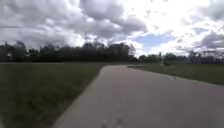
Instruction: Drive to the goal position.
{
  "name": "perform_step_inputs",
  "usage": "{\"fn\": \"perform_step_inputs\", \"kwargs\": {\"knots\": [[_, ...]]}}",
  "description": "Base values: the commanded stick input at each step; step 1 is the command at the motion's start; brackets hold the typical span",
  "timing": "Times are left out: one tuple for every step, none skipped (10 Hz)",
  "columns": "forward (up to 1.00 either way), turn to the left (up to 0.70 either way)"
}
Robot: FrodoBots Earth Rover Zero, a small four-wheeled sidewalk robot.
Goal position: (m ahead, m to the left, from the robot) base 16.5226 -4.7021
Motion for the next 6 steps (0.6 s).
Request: {"fn": "perform_step_inputs", "kwargs": {"knots": [[1.00,0.00],[1.00,0.00],[1.00,0.00],[1.00,0.00],[1.00,0.00],[1.00,0.00]]}}
